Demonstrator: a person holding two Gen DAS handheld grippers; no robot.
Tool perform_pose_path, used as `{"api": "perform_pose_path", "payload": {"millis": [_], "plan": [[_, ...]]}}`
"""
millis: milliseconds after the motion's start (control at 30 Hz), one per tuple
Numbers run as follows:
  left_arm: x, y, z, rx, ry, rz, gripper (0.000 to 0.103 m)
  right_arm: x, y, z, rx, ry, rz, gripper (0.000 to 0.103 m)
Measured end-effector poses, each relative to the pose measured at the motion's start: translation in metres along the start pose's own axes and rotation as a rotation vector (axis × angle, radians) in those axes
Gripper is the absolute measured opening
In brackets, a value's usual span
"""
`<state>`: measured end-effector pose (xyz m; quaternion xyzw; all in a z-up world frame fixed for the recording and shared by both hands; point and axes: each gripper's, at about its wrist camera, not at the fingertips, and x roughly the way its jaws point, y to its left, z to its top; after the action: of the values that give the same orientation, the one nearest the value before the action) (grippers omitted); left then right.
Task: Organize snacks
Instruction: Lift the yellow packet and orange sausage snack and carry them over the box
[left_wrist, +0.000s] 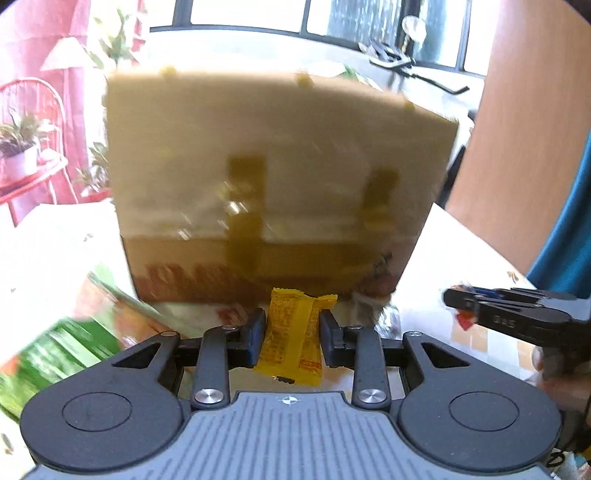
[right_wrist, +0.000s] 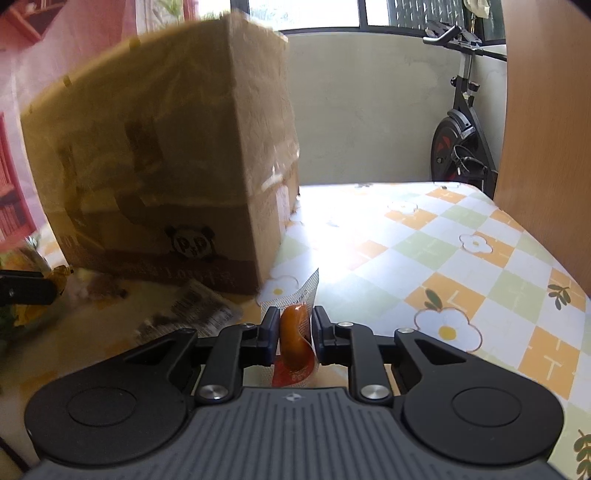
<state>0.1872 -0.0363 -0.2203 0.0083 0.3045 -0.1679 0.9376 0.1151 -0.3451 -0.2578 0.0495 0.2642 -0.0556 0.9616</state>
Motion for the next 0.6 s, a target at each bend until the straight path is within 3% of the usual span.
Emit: {"api": "perform_pose_path", "payload": {"millis": [433,600], "plan": [[-0.077,0.034,0.091,0.042,-0.265,0.040,0.033,-0.085,0.050,0.089,-0.026,-0.324,0.178,0.020],[-0.076,0.036,0.126,0.029,-0.291,0.042,0.033,-0.087,0.076,0.133,-0.081,-0.374,0.251,0.020]]}}
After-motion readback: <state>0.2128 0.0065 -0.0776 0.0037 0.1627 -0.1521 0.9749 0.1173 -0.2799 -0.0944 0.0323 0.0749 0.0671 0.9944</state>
